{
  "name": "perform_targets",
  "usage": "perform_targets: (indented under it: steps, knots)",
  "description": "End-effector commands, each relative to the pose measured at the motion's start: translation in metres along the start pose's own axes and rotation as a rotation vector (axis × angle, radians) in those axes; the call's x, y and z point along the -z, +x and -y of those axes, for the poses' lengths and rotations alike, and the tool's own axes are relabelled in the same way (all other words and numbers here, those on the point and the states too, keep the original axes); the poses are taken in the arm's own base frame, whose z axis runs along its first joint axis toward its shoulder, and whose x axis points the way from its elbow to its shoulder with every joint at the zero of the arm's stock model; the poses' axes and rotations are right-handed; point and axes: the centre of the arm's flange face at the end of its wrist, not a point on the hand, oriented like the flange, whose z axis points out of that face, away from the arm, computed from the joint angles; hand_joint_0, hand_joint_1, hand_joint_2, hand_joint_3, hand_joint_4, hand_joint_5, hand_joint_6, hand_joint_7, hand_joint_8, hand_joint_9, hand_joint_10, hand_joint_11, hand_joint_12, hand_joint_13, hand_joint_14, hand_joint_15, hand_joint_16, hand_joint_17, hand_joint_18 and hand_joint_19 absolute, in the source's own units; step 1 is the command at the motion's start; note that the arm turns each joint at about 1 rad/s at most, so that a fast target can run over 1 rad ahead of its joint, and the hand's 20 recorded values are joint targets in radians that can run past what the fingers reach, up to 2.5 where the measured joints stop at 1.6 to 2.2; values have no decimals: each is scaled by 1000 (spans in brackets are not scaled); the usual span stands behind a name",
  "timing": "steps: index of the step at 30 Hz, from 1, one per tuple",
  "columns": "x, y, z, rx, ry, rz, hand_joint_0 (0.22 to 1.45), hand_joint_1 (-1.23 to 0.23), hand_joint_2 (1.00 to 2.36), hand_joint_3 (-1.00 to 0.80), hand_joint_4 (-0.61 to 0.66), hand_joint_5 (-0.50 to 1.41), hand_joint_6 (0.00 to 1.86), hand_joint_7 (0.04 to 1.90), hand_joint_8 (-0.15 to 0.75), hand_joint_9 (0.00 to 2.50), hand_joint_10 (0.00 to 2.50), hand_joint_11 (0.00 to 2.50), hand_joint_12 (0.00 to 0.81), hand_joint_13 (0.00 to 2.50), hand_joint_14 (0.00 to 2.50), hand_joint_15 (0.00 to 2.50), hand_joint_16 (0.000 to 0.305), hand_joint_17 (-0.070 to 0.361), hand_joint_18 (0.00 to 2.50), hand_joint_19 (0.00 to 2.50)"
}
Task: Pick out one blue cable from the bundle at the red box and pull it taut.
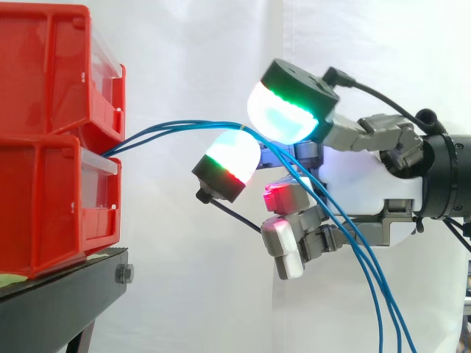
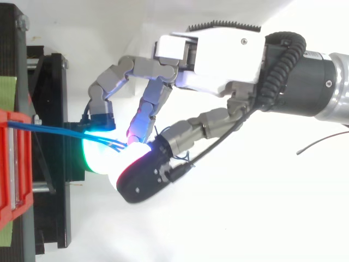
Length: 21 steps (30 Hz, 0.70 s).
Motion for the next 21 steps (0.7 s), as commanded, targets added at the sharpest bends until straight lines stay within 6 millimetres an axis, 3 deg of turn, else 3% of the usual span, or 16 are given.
perform_targets:
  steps: [1, 6, 10, 15, 21]
  knots:
    - [0, 0, -1, 0, -1, 0, 555, -556, 1000, -500, 23, -127, 923, 958, 294, 1343, 29, 915, 342, 1184, 23, 598, 50, 112, 1019, 590]
    - [0, 0, 0, 0, -1, 0, 601, -567, 1000, -492, 11, -127, 926, 962, 291, 1325, 31, 916, 342, 1178, 25, 617, 50, 112, 1001, 629]
    - [0, -1, -1, 0, -1, 1, 600, -614, 1010, -385, 24, -127, 925, 975, 298, 1320, 29, 925, 345, 1177, 25, 625, 51, 115, 1003, 638]
    - [0, -2, 1, 1, 5, 2, 631, -752, 1015, -296, 22, -134, 929, 978, 303, 1286, 29, 924, 350, 1164, 23, 617, 52, 117, 1002, 622]
    - [2, -3, 1, 7, 16, 2, 685, -803, 1011, -355, -46, -143, 933, 1031, 301, 1262, 29, 927, 347, 1155, 25, 607, 51, 114, 996, 619]
